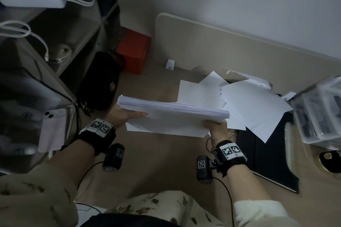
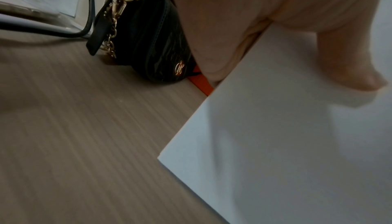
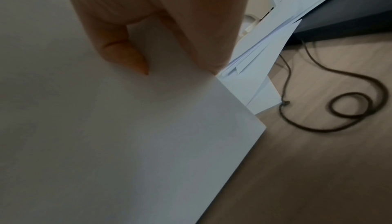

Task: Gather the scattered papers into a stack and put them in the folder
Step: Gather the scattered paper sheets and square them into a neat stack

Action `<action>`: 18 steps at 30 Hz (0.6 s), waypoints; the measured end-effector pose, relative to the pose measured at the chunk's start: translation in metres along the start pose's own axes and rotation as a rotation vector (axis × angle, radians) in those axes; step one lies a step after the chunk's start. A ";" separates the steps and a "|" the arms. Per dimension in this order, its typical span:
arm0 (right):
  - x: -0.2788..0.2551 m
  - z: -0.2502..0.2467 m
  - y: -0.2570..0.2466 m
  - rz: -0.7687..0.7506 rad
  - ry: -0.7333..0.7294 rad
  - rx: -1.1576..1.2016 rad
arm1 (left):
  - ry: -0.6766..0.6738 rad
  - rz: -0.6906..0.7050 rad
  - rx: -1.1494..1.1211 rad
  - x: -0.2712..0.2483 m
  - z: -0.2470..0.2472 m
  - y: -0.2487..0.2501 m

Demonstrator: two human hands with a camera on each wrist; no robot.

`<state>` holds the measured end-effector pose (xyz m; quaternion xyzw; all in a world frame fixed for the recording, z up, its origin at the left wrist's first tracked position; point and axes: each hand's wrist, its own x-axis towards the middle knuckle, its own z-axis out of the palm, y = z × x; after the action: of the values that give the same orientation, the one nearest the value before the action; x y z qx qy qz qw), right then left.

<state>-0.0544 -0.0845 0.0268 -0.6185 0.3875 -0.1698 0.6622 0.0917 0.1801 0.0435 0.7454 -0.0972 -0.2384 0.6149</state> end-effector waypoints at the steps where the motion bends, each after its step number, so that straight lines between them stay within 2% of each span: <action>1: 0.001 -0.001 -0.001 -0.011 -0.001 0.002 | 0.004 0.005 -0.004 0.000 0.001 0.000; 7: -0.005 -0.009 0.002 -0.029 -0.007 0.006 | 0.008 -0.044 0.001 0.001 0.008 -0.002; 13: -0.003 -0.014 0.009 0.037 -0.055 -0.064 | -0.074 -0.131 -0.114 -0.004 0.005 -0.010; 18: -0.005 -0.008 0.007 0.020 -0.020 0.012 | 0.029 -0.134 -0.124 -0.002 0.013 -0.008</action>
<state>-0.0653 -0.0855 0.0220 -0.6122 0.3859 -0.1593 0.6715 0.0829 0.1711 0.0347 0.7141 -0.0232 -0.2739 0.6438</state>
